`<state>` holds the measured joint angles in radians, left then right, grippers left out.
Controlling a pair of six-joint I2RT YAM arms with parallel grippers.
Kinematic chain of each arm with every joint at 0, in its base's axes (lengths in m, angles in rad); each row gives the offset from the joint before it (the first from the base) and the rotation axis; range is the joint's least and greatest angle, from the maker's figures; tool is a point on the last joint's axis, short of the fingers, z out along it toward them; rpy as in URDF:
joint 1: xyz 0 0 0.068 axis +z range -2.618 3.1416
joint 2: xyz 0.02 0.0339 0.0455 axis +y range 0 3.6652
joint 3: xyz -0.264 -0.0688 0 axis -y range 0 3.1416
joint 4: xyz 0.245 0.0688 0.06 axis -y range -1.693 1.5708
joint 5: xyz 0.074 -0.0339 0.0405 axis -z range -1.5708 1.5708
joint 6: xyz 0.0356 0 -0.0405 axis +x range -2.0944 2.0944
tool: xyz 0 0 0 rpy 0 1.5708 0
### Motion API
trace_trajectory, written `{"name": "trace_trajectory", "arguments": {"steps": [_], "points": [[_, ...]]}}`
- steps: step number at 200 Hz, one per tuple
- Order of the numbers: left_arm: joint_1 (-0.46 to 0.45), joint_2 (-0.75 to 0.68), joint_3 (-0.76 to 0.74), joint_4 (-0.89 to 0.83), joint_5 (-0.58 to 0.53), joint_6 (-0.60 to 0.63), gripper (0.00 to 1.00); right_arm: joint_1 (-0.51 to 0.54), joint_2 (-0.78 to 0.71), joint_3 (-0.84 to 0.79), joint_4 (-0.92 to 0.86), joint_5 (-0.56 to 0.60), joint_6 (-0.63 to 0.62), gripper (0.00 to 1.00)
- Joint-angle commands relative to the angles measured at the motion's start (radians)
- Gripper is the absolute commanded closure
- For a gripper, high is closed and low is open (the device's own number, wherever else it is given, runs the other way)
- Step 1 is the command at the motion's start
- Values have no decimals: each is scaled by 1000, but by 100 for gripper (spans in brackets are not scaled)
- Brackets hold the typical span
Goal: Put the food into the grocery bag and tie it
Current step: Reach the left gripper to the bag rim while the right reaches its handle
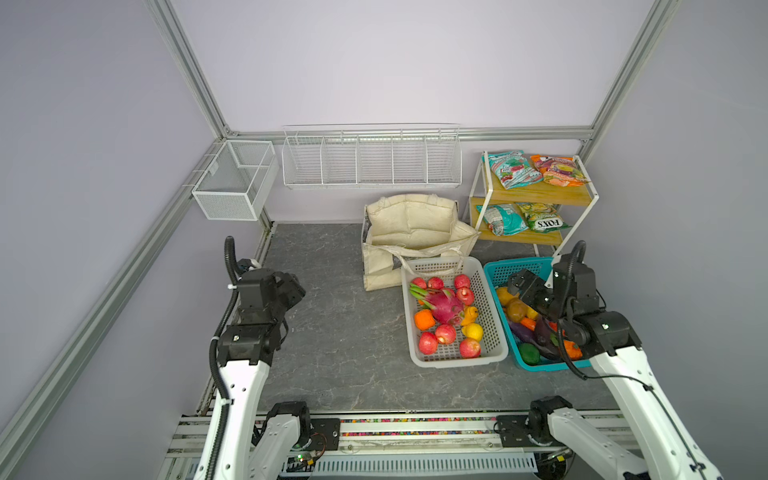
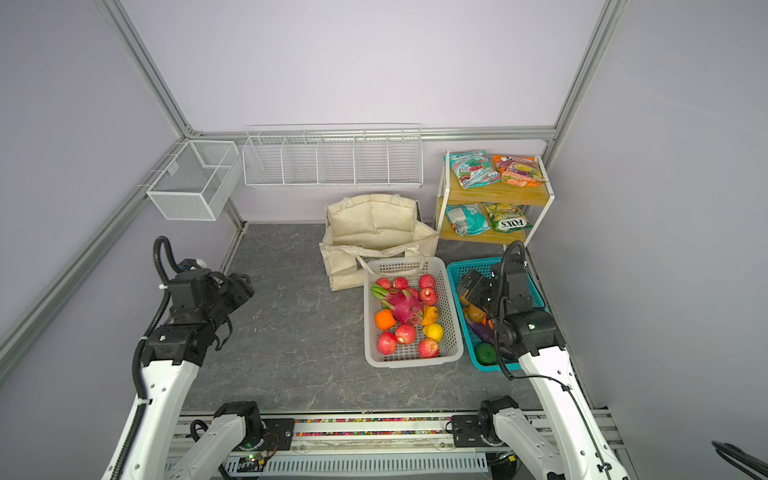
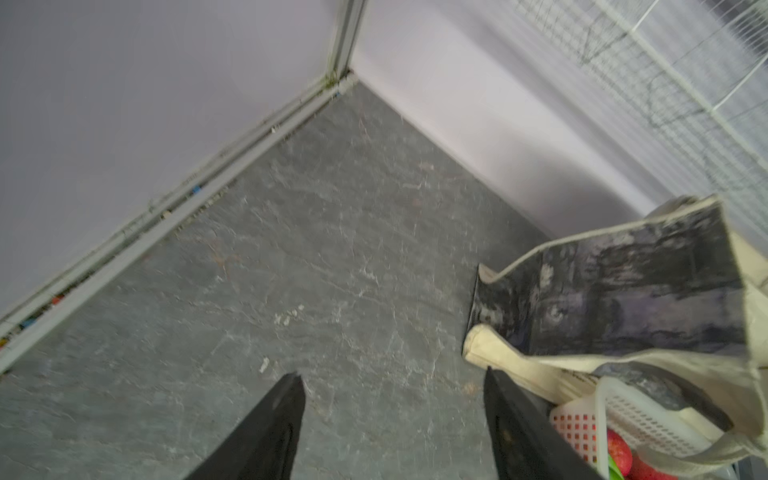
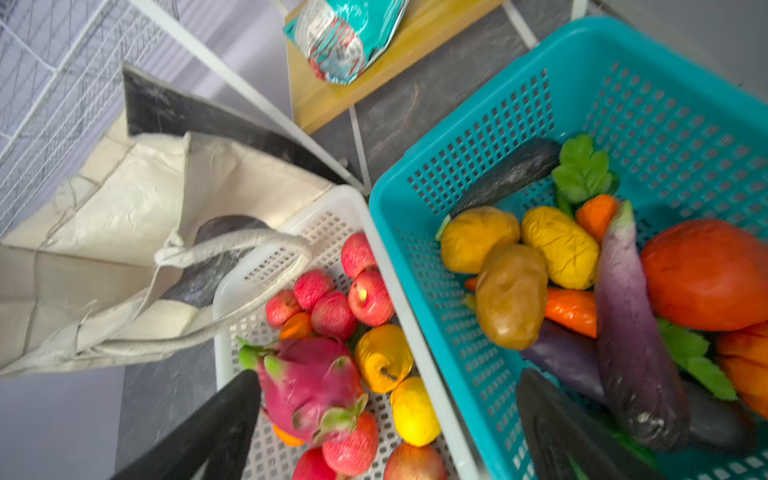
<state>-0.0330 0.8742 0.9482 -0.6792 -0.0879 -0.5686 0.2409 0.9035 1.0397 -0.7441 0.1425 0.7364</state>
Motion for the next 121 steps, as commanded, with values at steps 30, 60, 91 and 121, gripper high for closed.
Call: {"name": "trace_trajectory", "arguments": {"steps": [30, 60, 91, 121], "points": [[-144, 113, 83, 35, 74, -77, 30, 182, 92, 92, -32, 9, 155, 3], [-198, 232, 216, 45, 91, -63, 27, 275, 202, 172, -11, 51, 188, 3], [-218, 375, 400, 32, 129, 0, 16, 332, 296, 227, 32, 86, 235, 2], [-242, 561, 614, -14, 189, 64, 11, 363, 370, 238, 121, 87, 307, 1]]}}
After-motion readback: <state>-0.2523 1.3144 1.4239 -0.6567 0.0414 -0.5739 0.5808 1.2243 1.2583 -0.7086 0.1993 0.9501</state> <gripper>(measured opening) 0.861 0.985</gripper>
